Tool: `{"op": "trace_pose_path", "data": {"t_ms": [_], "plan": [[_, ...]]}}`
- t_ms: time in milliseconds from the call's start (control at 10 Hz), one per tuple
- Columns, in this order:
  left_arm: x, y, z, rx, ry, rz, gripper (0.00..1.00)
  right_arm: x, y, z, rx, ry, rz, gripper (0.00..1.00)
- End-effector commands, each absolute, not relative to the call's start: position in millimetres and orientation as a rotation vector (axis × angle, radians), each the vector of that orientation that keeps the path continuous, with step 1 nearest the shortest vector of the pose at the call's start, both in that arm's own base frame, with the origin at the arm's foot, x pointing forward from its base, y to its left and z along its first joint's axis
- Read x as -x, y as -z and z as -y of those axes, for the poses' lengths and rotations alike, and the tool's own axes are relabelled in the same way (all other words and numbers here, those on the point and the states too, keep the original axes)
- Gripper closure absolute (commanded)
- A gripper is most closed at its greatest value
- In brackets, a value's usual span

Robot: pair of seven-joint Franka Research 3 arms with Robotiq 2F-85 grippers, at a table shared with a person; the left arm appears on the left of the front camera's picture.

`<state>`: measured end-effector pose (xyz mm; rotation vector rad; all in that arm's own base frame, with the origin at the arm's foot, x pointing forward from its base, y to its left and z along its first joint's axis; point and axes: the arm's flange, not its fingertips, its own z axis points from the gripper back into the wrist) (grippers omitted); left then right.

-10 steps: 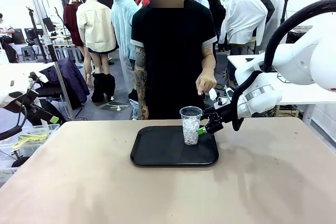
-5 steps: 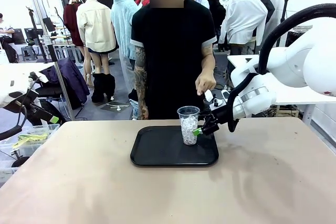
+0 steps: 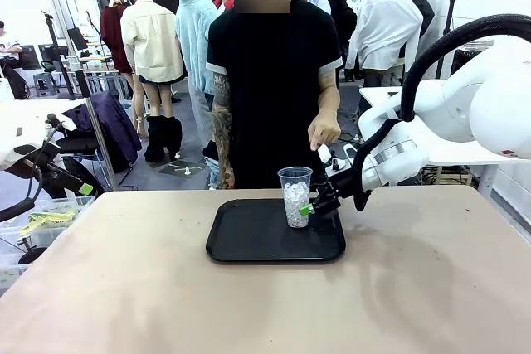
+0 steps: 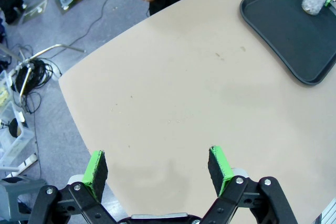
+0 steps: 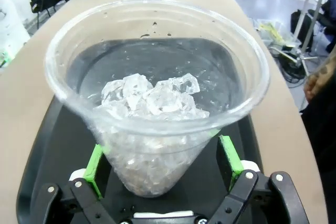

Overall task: Pour the drink into the iced cup.
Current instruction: Pick up the iced cup indicated by the human and present it to them.

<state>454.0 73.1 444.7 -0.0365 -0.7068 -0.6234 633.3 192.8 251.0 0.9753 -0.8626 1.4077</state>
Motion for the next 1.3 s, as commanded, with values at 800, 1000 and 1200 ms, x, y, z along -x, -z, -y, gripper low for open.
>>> {"op": "trace_pose_path", "data": {"t_ms": [800, 1000, 1200], "plan": [[-453.7, -446.0, -74.8, 0.033, 0.624, 0.707, 0.00, -631.3, -245.1, -198.0, -1.087, -1.448, 0.852, 0.00], [-453.7, -446.0, -74.8, 0.033, 0.624, 0.707, 0.00, -632.0, -244.7, -199.9, -1.098, -1.464, 0.846, 0.00], [-453.7, -446.0, -74.8, 0.033, 0.624, 0.707, 0.00, -632.6, -244.1, -198.9, -1.103, -1.454, 0.831, 0.02]]}}
